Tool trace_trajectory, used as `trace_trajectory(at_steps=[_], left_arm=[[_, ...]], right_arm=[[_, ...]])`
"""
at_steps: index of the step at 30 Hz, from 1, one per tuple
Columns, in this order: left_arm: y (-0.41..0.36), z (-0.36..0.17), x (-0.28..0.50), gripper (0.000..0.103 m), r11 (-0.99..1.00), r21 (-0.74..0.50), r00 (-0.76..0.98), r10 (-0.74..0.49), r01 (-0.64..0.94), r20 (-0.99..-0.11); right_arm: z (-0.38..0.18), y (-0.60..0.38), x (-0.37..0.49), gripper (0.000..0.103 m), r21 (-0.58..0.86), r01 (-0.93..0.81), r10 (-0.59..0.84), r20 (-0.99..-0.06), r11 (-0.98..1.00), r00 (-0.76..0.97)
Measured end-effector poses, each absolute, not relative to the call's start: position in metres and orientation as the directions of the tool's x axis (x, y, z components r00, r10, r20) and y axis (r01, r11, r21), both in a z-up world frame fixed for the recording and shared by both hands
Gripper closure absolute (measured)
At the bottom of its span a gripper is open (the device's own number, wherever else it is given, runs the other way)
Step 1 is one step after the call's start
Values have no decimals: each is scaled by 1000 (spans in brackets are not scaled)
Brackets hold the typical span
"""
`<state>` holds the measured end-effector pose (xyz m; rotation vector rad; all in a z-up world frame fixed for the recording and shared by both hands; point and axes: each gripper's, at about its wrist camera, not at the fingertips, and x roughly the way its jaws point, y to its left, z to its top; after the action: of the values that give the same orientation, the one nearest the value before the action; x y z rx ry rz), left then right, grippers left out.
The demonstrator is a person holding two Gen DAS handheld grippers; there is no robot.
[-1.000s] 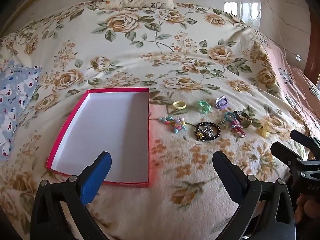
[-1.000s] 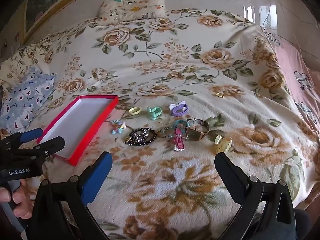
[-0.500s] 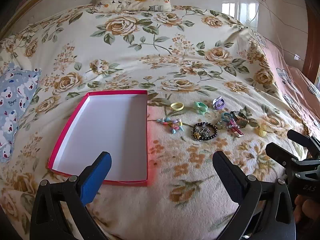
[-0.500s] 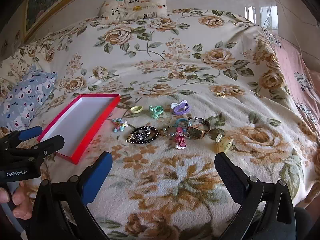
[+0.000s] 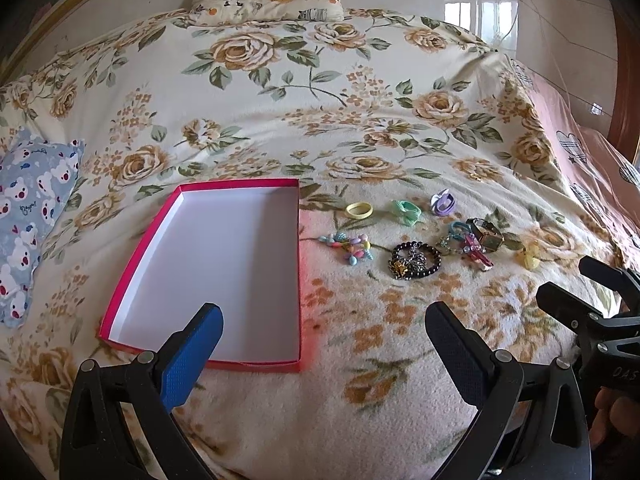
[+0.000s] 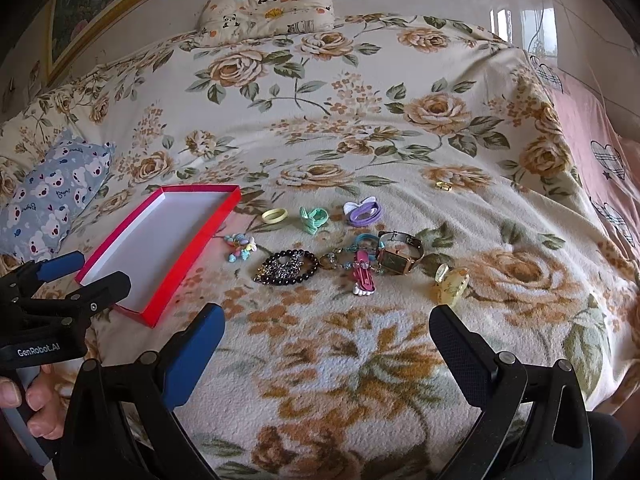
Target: Organize jewelry
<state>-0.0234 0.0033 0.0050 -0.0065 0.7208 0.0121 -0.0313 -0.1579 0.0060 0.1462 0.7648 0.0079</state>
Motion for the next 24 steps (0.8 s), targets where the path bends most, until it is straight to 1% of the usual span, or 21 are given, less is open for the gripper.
trace_trajectory(at_steps=[24], left_arm=[[10, 1, -20, 1, 1000, -1, 745, 13, -18, -667]], right_arm=[[8, -154, -30, 0, 138, 31, 72, -678, 990, 731]])
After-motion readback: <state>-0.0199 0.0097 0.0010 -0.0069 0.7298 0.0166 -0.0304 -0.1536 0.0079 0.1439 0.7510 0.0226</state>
